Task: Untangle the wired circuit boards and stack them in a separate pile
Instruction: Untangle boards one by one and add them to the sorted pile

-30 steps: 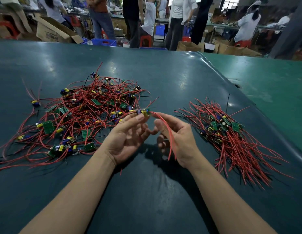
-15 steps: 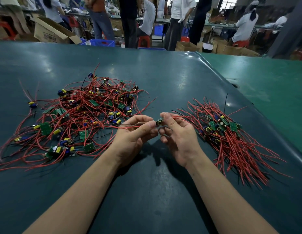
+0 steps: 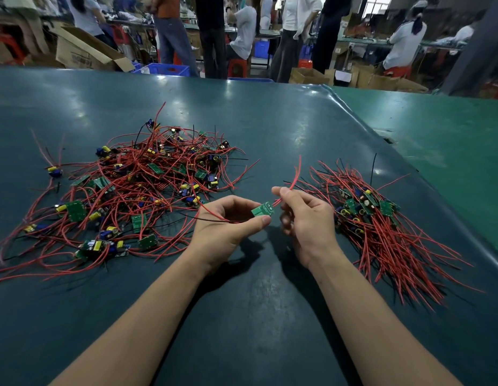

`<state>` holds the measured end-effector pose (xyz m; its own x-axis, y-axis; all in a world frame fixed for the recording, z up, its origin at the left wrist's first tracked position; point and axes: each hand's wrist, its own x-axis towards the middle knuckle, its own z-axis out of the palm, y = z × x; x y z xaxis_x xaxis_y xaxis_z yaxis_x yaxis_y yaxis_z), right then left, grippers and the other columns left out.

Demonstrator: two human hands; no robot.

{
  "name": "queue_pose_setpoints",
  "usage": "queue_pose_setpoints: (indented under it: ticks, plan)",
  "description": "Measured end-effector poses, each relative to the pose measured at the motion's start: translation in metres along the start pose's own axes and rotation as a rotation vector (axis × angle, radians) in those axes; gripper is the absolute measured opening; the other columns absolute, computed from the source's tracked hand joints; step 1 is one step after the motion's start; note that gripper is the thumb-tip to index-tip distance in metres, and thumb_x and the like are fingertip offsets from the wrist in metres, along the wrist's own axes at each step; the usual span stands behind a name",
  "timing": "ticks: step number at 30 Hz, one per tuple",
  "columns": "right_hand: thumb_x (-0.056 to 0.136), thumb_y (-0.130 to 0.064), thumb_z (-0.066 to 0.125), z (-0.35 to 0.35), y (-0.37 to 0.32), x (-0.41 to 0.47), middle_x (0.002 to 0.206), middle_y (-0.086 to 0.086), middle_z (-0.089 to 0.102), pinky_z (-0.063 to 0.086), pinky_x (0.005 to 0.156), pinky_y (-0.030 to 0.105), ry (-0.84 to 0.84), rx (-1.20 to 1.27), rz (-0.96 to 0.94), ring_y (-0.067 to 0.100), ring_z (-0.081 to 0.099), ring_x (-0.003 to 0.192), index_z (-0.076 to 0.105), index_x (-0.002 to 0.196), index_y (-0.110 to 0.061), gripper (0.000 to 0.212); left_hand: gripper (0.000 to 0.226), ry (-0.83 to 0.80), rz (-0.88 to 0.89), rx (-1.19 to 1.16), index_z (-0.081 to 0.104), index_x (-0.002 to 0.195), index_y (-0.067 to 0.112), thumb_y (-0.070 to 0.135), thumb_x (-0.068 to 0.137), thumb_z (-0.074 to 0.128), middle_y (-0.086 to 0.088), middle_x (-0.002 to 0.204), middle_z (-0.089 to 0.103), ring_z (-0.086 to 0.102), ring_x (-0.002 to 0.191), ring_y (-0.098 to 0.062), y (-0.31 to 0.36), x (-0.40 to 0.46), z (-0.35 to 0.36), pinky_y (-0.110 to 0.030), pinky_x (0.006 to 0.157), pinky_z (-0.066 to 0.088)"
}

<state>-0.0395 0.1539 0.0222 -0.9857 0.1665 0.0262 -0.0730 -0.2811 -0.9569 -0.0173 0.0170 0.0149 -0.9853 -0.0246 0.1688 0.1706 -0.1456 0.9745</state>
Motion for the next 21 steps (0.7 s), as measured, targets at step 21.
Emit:
queue_pose_setpoints:
  ticks: [21]
  plan:
    - [0.105,-0.019,0.043,-0.025,-0.007,0.020,0.052,-0.012,0.048,0.026,0.037,0.014,0.419,0.216,-0.248,0.007,0.034,0.035,0.059,0.080,-0.014,0.029,0.019,0.036,0.004,-0.363,0.080,0.077,0.015,0.003,0.062,0.081,-0.002,0.075,0.074,0.061,0.057,-0.007,0.003,0.009,-0.010,-0.020,0.057,0.052]
